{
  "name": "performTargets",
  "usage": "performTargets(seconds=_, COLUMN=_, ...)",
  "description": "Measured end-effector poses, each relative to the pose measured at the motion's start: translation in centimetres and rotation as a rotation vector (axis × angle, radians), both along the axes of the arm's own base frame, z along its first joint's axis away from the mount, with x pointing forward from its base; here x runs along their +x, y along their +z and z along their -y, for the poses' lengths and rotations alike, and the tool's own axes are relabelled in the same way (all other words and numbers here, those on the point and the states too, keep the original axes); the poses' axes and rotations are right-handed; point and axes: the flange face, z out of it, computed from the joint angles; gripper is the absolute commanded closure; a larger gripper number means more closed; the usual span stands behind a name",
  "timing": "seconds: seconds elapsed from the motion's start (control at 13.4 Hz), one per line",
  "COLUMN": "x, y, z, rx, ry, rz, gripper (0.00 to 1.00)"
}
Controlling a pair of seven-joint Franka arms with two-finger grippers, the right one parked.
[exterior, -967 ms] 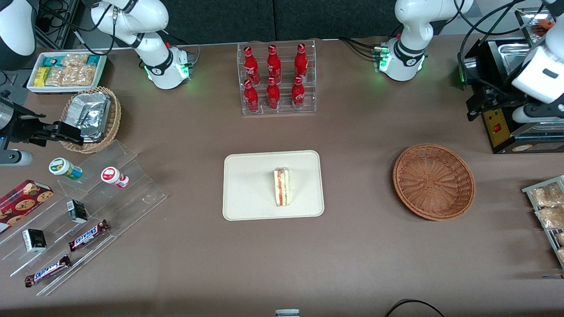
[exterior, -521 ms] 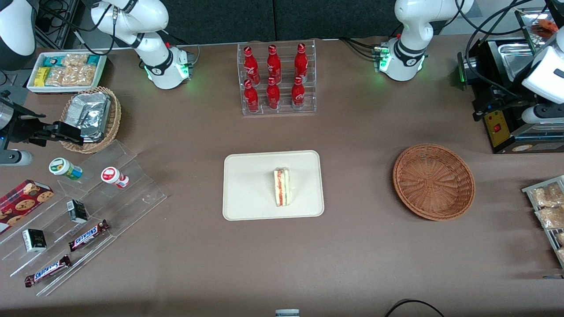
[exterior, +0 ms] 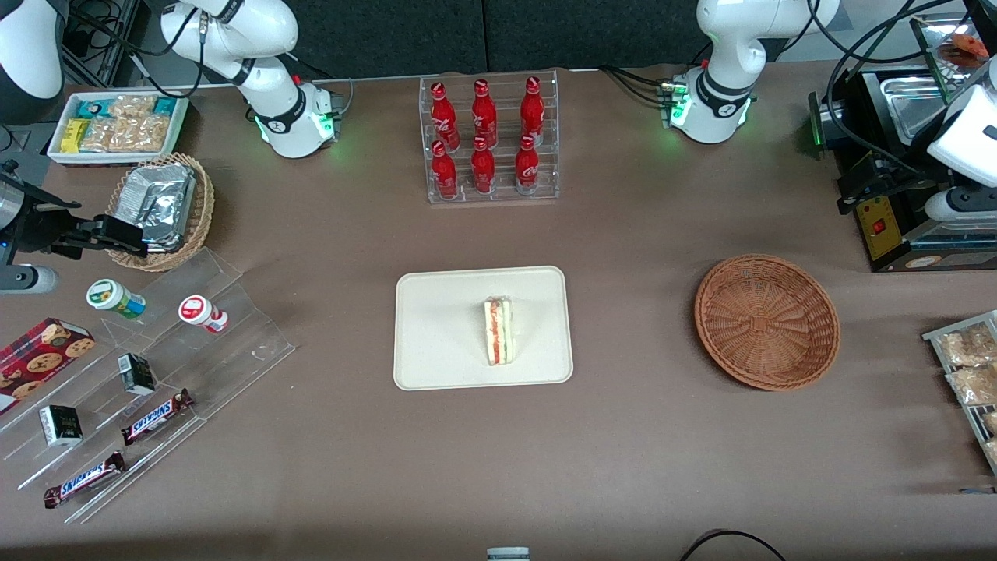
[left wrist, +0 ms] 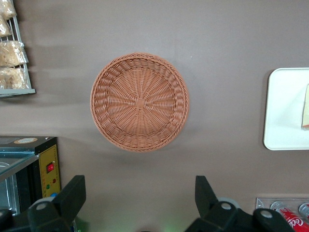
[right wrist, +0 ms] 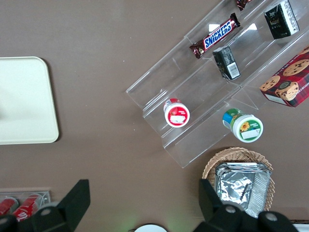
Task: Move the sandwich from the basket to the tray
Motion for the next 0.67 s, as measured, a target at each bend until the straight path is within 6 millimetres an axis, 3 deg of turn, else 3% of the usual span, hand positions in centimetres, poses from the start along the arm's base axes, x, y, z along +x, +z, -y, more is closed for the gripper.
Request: performTargets(seconds=0.67, x=0.5, y=-1.6, z=0.4, rx=0.002, ry=-0.006, rz=-0.046, gripper=0.00)
